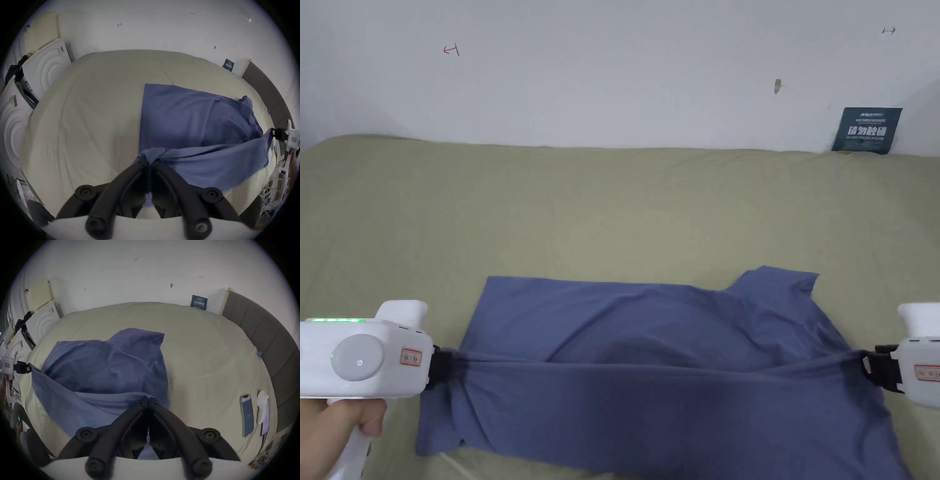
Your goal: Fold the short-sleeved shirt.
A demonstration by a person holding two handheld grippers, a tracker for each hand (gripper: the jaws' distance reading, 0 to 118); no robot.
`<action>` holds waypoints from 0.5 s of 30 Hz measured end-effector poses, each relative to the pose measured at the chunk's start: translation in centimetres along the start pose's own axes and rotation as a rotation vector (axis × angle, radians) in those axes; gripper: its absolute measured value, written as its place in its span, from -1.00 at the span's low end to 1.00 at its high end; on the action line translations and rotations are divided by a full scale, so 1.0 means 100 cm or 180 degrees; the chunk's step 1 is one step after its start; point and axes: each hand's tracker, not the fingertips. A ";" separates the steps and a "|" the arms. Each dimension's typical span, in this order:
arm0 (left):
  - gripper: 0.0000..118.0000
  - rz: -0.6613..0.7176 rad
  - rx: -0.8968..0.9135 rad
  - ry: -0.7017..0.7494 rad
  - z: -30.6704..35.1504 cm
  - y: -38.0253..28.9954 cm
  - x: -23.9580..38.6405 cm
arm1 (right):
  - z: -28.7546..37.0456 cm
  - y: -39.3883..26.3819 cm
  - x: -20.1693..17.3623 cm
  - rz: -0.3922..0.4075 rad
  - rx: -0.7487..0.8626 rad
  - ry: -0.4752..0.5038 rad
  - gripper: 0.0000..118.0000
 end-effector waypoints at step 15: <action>-0.31 0.0091 0.0134 0.0100 0.031 -0.067 -0.002 | 0.066 -0.083 -0.005 -0.0510 0.0148 0.0116 0.52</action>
